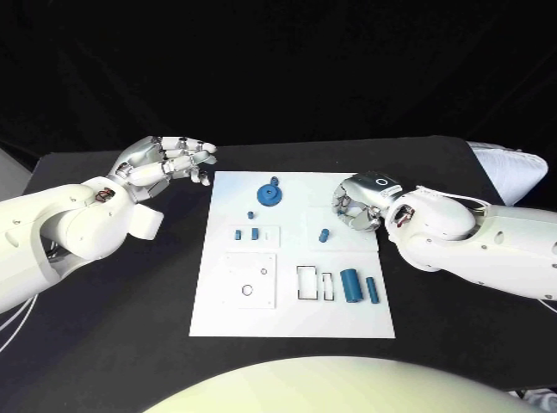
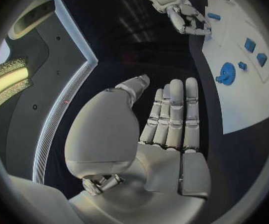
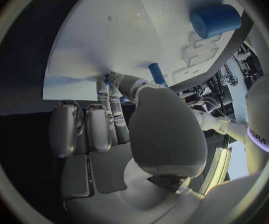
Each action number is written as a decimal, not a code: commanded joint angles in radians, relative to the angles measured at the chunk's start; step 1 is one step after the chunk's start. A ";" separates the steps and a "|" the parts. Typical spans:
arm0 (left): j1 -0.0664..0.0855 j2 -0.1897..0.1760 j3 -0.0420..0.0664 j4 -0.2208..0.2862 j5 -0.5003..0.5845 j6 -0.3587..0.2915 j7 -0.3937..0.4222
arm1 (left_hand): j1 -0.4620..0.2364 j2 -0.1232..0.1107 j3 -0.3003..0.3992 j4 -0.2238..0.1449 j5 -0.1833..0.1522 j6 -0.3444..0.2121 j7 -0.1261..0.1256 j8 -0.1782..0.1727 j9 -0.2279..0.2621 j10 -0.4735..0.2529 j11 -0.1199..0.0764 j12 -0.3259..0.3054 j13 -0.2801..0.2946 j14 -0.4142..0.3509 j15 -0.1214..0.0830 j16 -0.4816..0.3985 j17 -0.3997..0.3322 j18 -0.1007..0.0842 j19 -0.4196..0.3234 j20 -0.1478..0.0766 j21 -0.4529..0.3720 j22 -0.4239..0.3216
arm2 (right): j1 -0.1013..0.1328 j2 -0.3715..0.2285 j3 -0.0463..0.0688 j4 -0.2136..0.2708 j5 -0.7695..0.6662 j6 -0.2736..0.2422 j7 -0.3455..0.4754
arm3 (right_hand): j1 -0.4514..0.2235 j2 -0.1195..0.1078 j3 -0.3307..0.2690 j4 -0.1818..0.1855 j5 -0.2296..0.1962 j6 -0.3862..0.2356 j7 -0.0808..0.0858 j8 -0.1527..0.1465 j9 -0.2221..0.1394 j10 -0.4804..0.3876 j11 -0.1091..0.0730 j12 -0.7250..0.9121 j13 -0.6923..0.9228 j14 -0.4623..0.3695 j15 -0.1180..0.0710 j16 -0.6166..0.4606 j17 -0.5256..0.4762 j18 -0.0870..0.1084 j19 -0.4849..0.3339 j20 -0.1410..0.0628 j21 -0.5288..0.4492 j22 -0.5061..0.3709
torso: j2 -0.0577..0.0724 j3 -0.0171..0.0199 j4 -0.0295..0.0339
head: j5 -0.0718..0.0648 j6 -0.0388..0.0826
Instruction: Assemble the parts on the task board
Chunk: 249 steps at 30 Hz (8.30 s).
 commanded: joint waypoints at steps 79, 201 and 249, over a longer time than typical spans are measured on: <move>-0.010 0.009 0.000 0.001 0.003 0.013 -0.002 | 0.013 0.002 -0.009 0.007 -0.001 -0.014 0.008 -0.004 -0.003 -0.012 0.006 0.001 0.000 -0.002 0.007 -0.008 -0.001 0.013 0.012 0.004 -0.011 -0.007 | -0.148 0.201 0.005 0.124 -0.020 -0.119 0.048 | 0.005 0.015 0.016 -0.017 0.011 0.001 0.002 0.006 0.008 0.054 -0.047 0.000 0.046 0.036 -0.008 -0.001 -0.012 -0.016 0.005 -0.002 -0.001 -0.003 | 0.001 -0.0023 -0.0002 | 0.158 -0.009; -0.016 0.007 -0.001 -0.004 0.004 0.036 -0.018 | 0.010 0.008 -0.016 0.020 -0.002 -0.019 0.011 -0.003 -0.004 -0.019 0.008 0.004 0.002 -0.003 0.010 -0.009 -0.001 0.013 0.016 0.007 -0.020 -0.013 | -0.014 -0.034 0.007 0.124 0.148 0.026 0.115 | 0.044 -0.010 -0.197 0.179 0.021 -0.033 0.020 -0.139 0.010 -0.142 -0.015 0.154 -0.023 0.019 0.022 0.060 -0.055 -0.001 -0.018 0.028 -0.093 -0.039 | 0.001 -0.0011 0.0004 | 0.110 -0.009; -0.017 0.015 -0.001 -0.008 0.007 0.025 -0.011 | 0.011 0.010 -0.017 0.022 -0.001 -0.020 0.011 -0.003 -0.004 -0.020 0.008 0.005 0.002 -0.004 0.010 -0.009 -0.001 0.013 0.018 0.007 -0.023 -0.014 | -0.003 0.126 0.003 0.189 0.372 -0.028 0.219 | 0.026 0.016 -0.088 0.131 -0.009 -0.007 0.000 -0.085 0.068 -0.063 -0.037 0.116 -0.007 0.022 0.004 0.068 -0.050 -0.008 -0.004 0.009 -0.064 0.000 | 0.001 -0.0028 0.0010 | 0.147 -0.009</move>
